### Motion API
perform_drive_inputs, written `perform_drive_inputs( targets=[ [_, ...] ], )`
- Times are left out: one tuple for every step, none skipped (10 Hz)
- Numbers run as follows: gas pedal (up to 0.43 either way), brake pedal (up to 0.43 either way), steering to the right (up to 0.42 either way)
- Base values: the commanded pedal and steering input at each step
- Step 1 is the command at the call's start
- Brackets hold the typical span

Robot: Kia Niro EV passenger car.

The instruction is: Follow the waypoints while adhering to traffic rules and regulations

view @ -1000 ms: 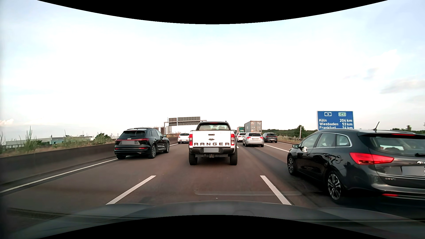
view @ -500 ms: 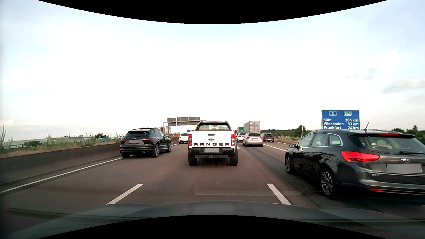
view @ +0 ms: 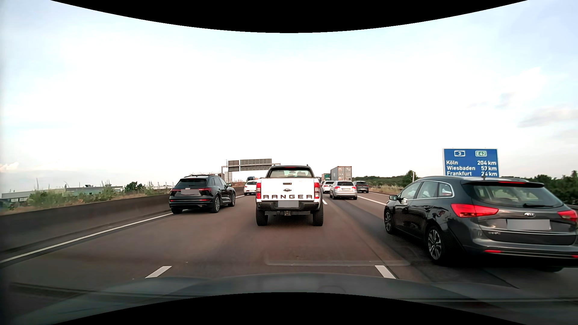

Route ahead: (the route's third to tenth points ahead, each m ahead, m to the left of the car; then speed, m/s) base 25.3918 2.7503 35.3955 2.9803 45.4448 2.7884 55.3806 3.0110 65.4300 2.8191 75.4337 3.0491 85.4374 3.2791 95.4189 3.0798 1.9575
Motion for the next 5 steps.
perform_drive_inputs(
  targets=[
    [0.000, 0.000, -0.004],
    [0.000, 0.000, -0.004],
    [0.000, 0.000, -0.004],
    [0.000, 0.000, -0.004],
    [0.000, 0.000, -0.004]
  ],
)
